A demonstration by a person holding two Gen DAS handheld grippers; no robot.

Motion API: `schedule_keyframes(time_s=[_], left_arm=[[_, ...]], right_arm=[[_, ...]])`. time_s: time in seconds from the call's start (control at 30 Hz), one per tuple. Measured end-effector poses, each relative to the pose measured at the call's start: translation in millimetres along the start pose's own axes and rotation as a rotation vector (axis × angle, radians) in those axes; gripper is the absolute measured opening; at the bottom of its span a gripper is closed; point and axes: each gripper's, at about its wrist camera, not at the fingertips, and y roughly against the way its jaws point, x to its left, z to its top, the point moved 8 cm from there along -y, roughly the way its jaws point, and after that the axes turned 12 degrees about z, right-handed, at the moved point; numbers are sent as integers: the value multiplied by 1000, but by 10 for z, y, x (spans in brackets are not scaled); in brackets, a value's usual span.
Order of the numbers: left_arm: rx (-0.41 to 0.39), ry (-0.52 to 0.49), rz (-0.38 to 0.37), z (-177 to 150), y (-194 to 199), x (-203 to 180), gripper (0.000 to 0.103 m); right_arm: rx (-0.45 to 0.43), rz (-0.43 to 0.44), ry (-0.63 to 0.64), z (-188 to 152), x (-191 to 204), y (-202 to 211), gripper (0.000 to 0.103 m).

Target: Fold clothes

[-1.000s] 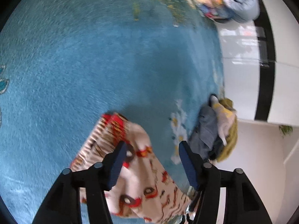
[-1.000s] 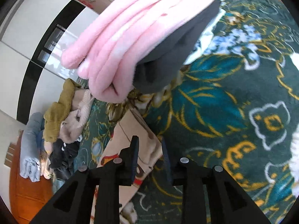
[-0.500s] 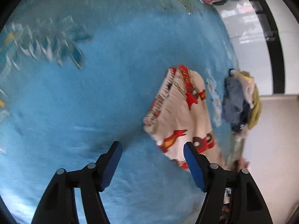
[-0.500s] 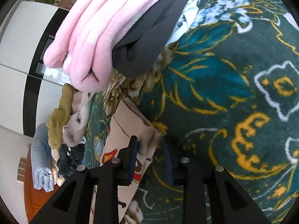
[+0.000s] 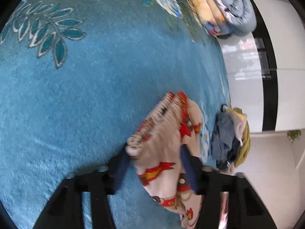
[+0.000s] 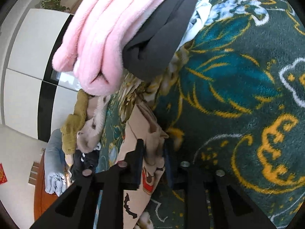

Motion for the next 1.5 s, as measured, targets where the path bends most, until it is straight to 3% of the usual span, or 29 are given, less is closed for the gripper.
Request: schedule_keyframes(time_s=[0.2, 0.37, 0.43, 0.53, 0.6, 0.7, 0.9, 1.03, 1.2, 1.3, 1.37, 1.4, 1.5], left_arm=[[-29, -4, 17, 113, 126, -189, 19], [-93, -108, -80, 160, 709, -657, 19], [-96, -171, -78, 97, 938, -607, 19], [-88, -229, 51, 37, 895, -307, 19], [-20, -155, 84, 13, 703, 37, 19], [40, -64, 108, -28, 533, 396, 19], [50, -53, 83, -93, 606, 420, 20], [49, -81, 92, -138, 670, 403, 23], [54, -96, 111, -169, 756, 431, 26], [48, -110, 117, -172, 856, 443, 32], [17, -158, 119, -176, 1004, 359, 37], [0, -183, 120, -179, 1078, 311, 40], [1, -277, 127, -360, 1067, 128, 53]], right_arm=[[9, -55, 16, 46, 92, 8, 10], [-30, 39, 23, 147, 497, 259, 9], [-40, 99, 26, 137, 613, 470, 9], [-46, 89, 49, 54, 410, 817, 9], [2, -9, 7, -33, 23, 856, 9], [30, -47, -55, -164, -320, 857, 9], [23, -52, -58, -181, -266, 818, 9], [68, -116, 10, -194, -248, 786, 9], [69, -107, -53, -211, -366, 800, 9], [63, -85, -88, -214, -420, 903, 14], [50, -75, -91, -212, -401, 974, 25], [43, -70, -92, -210, -391, 1011, 37], [35, -75, 0, -245, -159, 1188, 39]])
